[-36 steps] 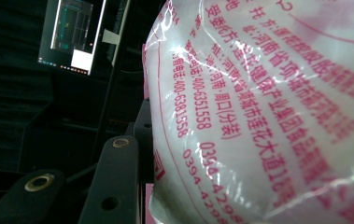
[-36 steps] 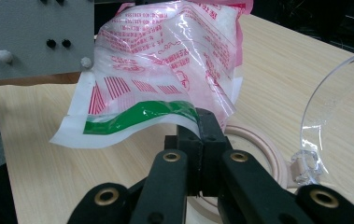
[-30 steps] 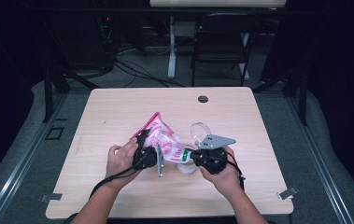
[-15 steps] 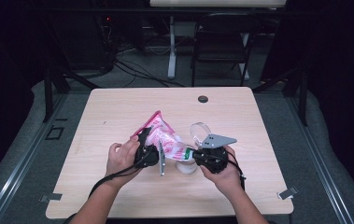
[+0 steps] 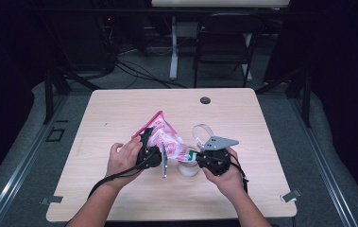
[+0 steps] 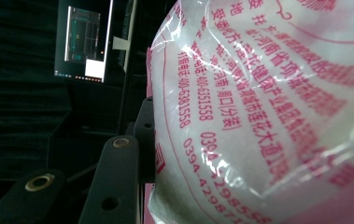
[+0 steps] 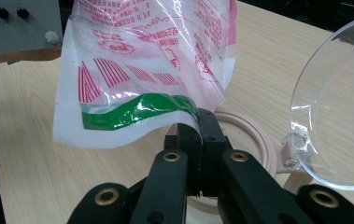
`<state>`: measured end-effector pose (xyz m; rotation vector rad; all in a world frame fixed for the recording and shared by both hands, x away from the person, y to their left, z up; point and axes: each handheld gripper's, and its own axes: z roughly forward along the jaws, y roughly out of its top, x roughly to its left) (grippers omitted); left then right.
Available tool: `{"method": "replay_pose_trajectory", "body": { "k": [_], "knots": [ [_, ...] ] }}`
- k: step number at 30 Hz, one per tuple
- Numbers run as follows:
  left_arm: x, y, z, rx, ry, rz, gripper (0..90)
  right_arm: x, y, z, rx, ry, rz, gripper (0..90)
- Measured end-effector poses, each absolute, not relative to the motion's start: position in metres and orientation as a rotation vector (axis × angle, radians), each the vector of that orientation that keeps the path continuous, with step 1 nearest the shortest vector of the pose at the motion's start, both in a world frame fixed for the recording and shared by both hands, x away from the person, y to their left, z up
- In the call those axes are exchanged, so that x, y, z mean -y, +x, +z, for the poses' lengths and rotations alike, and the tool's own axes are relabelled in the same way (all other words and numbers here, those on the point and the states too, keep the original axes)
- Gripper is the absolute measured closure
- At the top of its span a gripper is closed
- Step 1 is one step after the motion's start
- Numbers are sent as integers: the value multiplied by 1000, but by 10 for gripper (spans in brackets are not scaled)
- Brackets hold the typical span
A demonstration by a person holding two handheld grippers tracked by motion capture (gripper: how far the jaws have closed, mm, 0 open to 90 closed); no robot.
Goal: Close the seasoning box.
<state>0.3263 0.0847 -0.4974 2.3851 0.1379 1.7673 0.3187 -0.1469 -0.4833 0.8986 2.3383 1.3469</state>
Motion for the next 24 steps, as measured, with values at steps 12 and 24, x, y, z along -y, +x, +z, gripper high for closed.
{"method": "replay_pose_trajectory", "body": {
  "k": [12, 24],
  "knots": [
    [-85, 327, -496, -138, 2376, 1772, 641, 146, 320, -487, -2351, 902, 1333, 900],
    [-81, 328, -492, -106, 2371, 1791, 642, 149, 322, -489, -2342, 924, 1334, 900]
  ]
}}
